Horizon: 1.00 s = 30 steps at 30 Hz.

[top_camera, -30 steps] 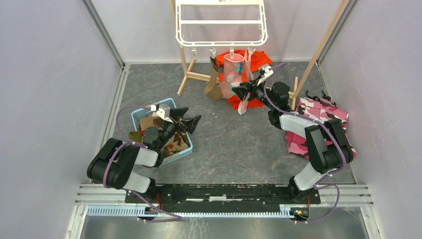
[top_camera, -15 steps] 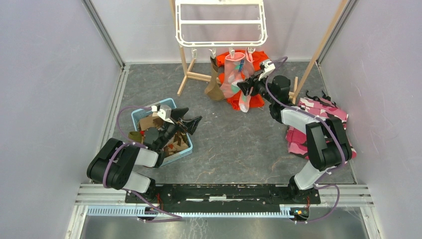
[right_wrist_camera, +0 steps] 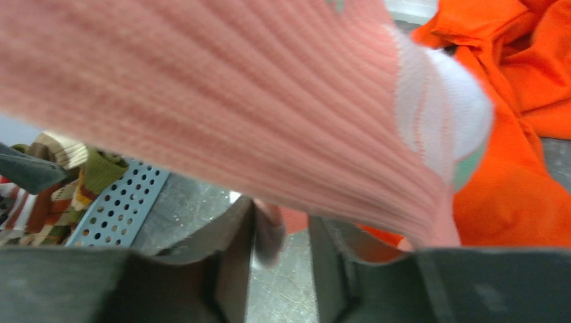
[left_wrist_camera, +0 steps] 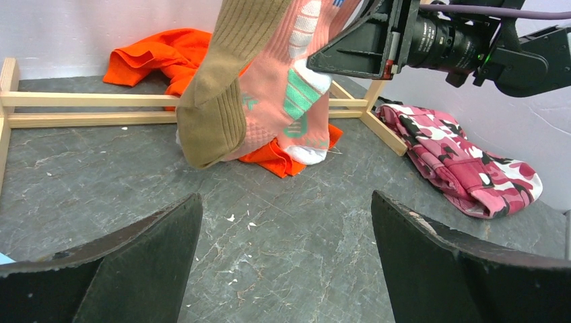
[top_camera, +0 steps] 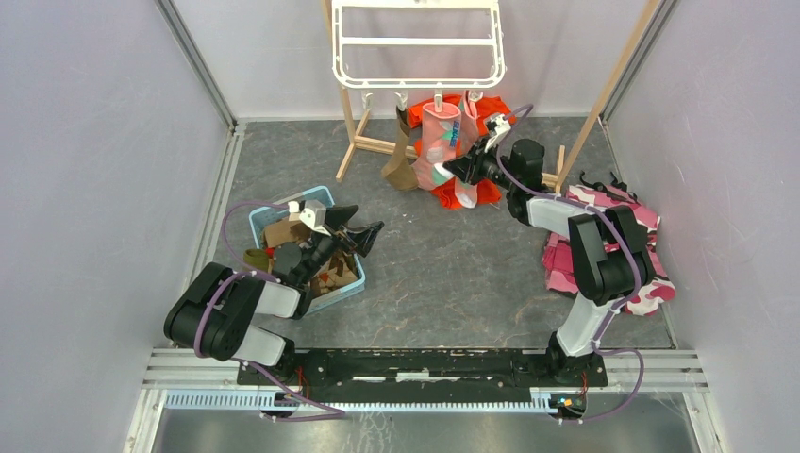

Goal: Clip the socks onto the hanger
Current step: Move the hanger to the clothesline.

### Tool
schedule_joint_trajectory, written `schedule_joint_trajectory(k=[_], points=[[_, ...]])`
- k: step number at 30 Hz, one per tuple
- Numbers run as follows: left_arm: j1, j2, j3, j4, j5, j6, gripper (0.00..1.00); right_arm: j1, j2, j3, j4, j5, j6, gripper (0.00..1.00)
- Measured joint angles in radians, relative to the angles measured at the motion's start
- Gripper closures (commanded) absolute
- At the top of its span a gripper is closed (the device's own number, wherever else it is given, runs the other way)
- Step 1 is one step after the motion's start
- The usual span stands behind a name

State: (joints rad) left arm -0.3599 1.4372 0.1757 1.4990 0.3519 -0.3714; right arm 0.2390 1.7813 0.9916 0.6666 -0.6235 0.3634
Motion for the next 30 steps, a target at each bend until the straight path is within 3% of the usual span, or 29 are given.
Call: schedule_joint_trajectory(k=[7,26,30], points=[[-0.002,0.0,0.0,0.0,0.011,0.007,0.0,-0.02,0.0,0.018,0.011,-0.034,0.03,1.0],[-0.009,0.0,-0.001,0.0,0.025,0.022,0.0,-0.218,0.0,0.257,-0.191,0.14,-0.128,0.99],[-0.01,0.0,-0.001,0.0,0.026,0.024,0.0,-0.227,0.0,0.263,-0.2,0.142,-0.145,0.87]])
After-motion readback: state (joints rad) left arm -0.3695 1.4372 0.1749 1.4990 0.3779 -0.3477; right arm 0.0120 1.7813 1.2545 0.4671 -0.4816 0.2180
